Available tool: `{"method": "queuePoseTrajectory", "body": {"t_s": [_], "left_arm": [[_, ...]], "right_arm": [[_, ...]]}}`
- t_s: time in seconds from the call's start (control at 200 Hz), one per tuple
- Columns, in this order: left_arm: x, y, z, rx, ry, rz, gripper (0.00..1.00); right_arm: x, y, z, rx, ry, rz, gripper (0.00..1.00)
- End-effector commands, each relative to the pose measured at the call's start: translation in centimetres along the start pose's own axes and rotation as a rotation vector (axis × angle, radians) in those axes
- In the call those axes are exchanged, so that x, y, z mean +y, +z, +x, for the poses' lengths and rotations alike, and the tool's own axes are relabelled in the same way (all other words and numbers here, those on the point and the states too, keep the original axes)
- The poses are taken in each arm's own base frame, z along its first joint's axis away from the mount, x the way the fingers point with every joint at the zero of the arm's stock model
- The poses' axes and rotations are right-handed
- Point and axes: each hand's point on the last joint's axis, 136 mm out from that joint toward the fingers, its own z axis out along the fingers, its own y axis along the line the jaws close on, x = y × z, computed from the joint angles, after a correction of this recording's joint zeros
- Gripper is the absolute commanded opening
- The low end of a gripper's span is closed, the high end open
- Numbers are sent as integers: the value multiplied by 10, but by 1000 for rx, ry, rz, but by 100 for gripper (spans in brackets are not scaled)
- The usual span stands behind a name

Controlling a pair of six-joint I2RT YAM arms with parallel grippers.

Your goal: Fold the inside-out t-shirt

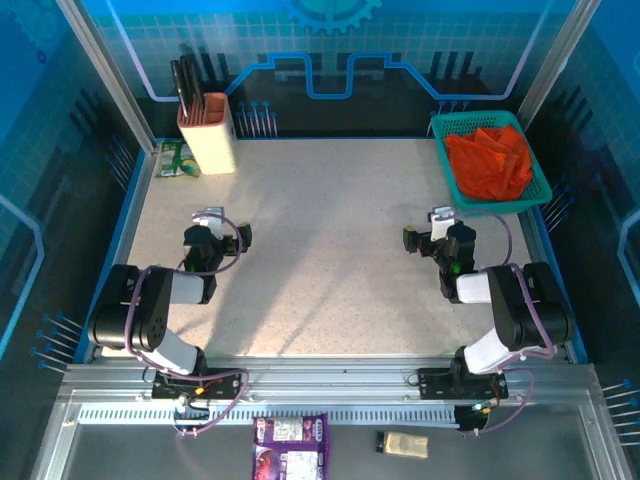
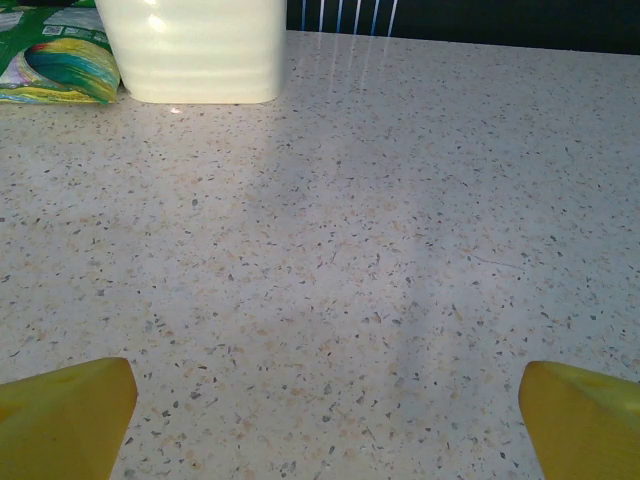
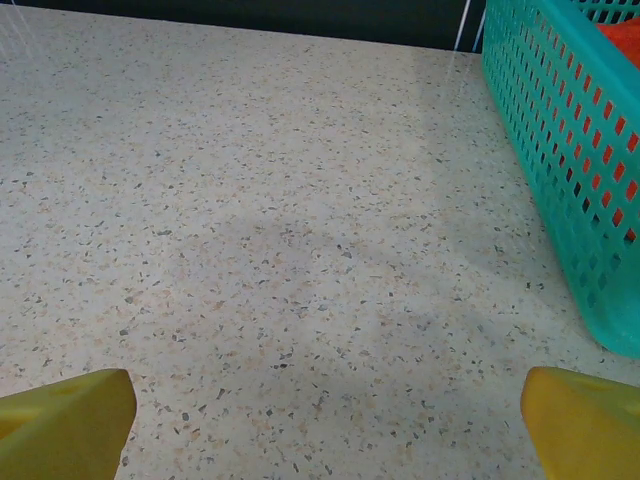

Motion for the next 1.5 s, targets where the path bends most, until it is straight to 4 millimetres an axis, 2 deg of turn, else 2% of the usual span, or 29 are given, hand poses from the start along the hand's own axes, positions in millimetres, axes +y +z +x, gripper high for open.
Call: {"method": "queuePoseTrajectory", "body": {"t_s": [0.0, 1.051, 1.181, 1.356, 1.496], "left_arm": [[-5, 2, -13, -40, 28, 23, 99], [-5, 2, -13, -41, 28, 23, 99], [-4, -7, -23, -63, 36, -3, 99], [7, -31, -46, -18, -42, -114, 99], [-1, -43, -56, 71, -136, -90, 99]], "right_arm": [[-1, 2, -18, -50, -7, -9, 99], [-1, 1, -17, -50, -9, -1, 100], [-16, -11, -33, -63, 8, 100, 100], [-15, -30, -65, -86, 10, 98, 100], [-17, -38, -89, -64, 74, 101, 100]]}}
